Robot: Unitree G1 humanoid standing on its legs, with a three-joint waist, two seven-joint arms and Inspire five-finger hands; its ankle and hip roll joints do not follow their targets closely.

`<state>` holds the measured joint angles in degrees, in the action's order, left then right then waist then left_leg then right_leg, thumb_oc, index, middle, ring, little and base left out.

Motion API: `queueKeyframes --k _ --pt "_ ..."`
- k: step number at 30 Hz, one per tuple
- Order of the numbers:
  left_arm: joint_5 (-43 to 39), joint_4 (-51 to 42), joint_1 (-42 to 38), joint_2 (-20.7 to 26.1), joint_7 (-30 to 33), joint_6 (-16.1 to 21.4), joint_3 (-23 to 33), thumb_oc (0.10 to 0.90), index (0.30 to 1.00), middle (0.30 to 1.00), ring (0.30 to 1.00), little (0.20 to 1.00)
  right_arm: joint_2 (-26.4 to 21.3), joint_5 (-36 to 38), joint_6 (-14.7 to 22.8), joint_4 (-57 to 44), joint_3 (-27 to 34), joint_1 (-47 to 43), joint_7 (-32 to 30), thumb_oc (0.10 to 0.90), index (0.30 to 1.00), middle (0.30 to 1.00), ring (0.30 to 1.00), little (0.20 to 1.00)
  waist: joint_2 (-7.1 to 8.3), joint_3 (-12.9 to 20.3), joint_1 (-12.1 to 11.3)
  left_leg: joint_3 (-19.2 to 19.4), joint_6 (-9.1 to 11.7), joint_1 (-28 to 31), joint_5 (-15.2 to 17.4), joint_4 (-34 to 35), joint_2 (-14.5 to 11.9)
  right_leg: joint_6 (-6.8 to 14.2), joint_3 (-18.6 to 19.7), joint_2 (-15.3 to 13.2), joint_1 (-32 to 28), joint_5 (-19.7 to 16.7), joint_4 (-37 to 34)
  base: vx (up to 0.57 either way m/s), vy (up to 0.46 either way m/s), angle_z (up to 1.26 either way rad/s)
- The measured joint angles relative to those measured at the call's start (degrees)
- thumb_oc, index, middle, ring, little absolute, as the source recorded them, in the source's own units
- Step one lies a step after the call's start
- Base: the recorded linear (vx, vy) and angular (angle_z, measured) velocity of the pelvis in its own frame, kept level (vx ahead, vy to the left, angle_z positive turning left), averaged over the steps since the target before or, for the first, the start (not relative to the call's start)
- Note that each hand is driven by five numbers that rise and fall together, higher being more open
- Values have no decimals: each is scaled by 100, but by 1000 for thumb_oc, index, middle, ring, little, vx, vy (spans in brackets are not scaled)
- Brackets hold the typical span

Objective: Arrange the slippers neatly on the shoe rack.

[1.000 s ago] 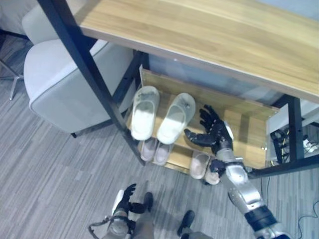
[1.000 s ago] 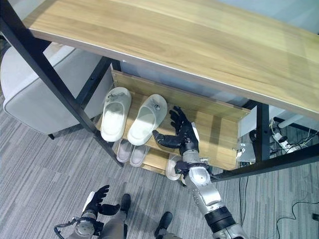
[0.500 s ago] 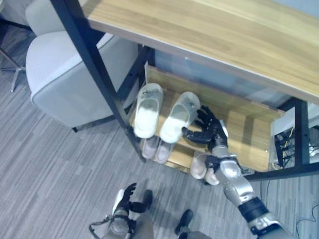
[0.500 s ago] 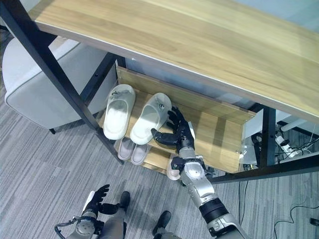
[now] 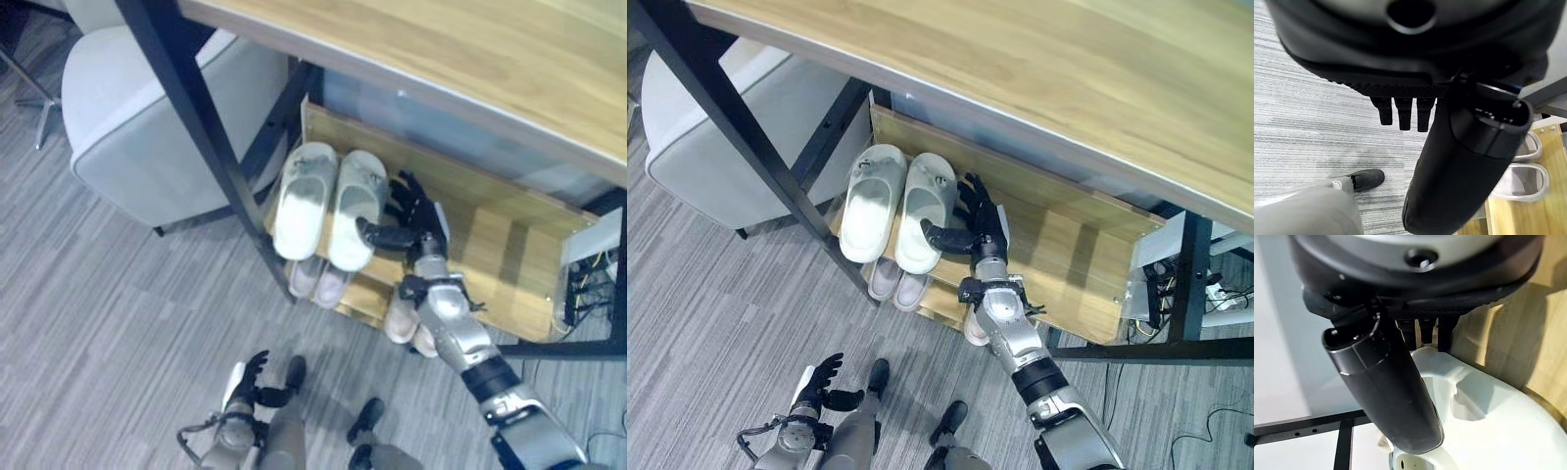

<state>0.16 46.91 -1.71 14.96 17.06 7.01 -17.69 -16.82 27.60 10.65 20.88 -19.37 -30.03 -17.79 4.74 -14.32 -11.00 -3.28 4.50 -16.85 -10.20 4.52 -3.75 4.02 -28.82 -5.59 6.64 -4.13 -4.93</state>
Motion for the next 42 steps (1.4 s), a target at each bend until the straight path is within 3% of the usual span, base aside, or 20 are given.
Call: queueKeyframes --k 10,20,29,42 --pt "2 -3 -9 -4 0 52 -6 800 900 900 900 900 -39 -64 -2 -55 -8 56 40 800 900 900 900 900 -3 -3 10 0 0 7 -1 0 2 -1 -2 -9 -4 1 0 0 0 0" --pt "7 -25 38 -1 -6 39 28 800 900 900 900 900 139 -155 -35 -981 -27 1036 404 800 900 900 900 900 -31 -18 162 225 13 225 40 1 3 -1 186 -74 -117 -24 0 -20 4 -8" --pt "12 -23 82 -13 -23 -51 78 800 900 900 900 900 214 69 3 -1222 -50 1576 663 800 900 900 900 900 -37 -17 320 327 11 315 51 1 -2 1 309 -67 -149 -48 1 -13 -3 -6" --pt "15 -15 140 -15 -20 -67 67 800 900 900 900 900 302 417 13 -1226 -456 1550 757 800 900 900 900 900 -29 -12 310 314 15 381 60 1 -10 4 308 -44 -222 -46 1 0 0 0"
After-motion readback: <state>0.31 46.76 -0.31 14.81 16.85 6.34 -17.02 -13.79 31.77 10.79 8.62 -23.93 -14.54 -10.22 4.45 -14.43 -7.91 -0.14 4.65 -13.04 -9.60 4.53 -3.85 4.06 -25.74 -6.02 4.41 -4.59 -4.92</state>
